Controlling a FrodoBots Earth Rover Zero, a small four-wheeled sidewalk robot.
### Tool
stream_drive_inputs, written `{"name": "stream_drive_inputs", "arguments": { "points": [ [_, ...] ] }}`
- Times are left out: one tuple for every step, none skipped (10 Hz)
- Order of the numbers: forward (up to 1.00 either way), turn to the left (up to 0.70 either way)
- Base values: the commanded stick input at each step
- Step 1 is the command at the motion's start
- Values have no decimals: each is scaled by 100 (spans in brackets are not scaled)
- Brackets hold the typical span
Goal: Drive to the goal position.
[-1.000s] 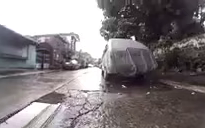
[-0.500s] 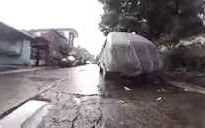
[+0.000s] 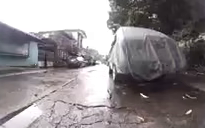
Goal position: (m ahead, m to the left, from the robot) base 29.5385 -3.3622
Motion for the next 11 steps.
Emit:
{"name": "stream_drive_inputs", "arguments": {
  "points": [
    [100,0],
    [100,0],
    [100,0],
    [100,0],
    [100,1],
    [100,27],
    [100,27],
    [100,27],
    [100,27],
    [100,0],
    [100,0]
  ]
}}
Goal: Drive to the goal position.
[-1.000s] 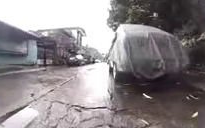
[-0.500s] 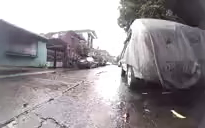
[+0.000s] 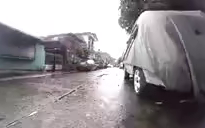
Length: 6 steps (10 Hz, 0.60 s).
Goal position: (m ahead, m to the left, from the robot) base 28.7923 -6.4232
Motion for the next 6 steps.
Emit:
{"name": "stream_drive_inputs", "arguments": {
  "points": [
    [100,0],
    [100,0],
    [100,0],
    [100,0],
    [100,0],
    [100,0]
  ]
}}
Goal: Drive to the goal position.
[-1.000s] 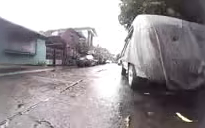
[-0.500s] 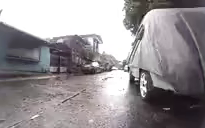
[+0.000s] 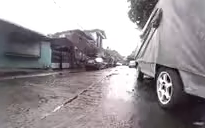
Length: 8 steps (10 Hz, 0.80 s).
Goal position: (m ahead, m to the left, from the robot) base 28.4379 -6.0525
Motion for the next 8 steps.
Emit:
{"name": "stream_drive_inputs", "arguments": {
  "points": [
    [100,0],
    [100,0],
    [100,0],
    [100,0],
    [100,-5],
    [100,-27],
    [100,-27],
    [100,-26]
  ]
}}
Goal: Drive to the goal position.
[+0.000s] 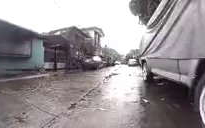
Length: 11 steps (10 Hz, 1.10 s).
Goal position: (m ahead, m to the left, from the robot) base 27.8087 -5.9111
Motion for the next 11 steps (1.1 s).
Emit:
{"name": "stream_drive_inputs", "arguments": {
  "points": [
    [100,0],
    [100,0],
    [100,0],
    [100,0],
    [100,0],
    [100,0],
    [100,-27],
    [100,-24],
    [100,-2],
    [100,0],
    [100,0]
  ]
}}
